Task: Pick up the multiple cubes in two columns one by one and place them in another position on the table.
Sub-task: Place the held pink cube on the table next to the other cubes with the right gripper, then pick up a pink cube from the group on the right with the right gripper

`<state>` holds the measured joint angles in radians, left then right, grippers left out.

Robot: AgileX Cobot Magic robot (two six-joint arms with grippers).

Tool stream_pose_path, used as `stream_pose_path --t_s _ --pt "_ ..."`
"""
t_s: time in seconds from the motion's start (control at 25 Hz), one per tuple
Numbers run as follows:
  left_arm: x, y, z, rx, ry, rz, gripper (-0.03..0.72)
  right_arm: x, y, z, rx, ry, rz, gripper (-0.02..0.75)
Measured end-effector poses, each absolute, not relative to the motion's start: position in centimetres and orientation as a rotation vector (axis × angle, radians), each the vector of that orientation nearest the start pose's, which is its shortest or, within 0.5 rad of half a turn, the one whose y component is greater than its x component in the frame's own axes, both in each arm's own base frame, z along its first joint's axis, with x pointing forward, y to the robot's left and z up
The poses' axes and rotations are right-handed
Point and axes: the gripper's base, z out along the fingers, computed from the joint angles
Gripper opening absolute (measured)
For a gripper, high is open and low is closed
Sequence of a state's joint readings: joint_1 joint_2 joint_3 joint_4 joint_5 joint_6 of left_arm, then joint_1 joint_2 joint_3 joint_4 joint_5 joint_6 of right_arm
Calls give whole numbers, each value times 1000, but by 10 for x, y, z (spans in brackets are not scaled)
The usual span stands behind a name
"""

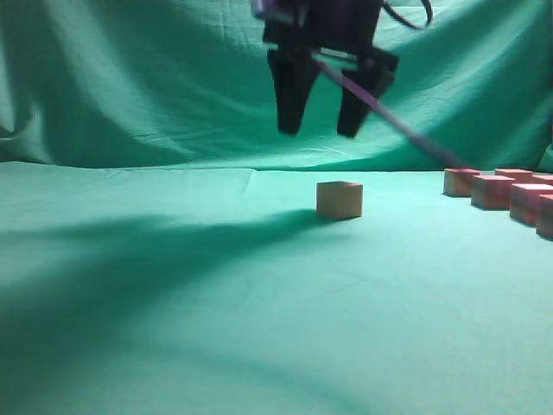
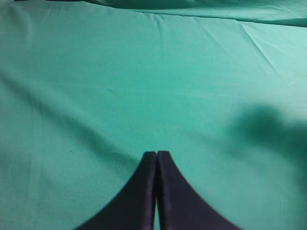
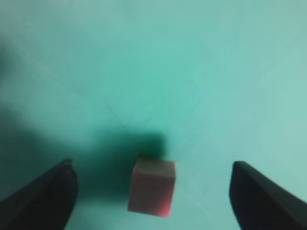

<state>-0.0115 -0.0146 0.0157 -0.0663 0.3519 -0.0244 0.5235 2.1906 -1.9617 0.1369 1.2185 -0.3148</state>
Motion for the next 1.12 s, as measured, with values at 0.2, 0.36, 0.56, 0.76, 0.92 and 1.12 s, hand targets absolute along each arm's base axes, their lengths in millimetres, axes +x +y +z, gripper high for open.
stream_pose_path --t_s 0.2,0.36,0.56,0.76,0.92,1.12 --pt "53 -3 177 -53 1836 -90 0 398 242 283 -973 2625 249 585" --pt "53 -3 177 -53 1836 -90 0 383 233 325 -852 2583 281 585" --pt "53 -3 177 -53 1836 -90 0 355 216 378 -765 2501 304 585" --pt "53 -3 177 -53 1836 -90 0 320 182 393 -691 2523 150 585" --pt "53 -3 177 -53 1836 -90 0 293 151 380 -607 2585 -51 559" --pt "53 -3 177 -53 1836 -90 0 271 101 347 -435 2744 -119 559"
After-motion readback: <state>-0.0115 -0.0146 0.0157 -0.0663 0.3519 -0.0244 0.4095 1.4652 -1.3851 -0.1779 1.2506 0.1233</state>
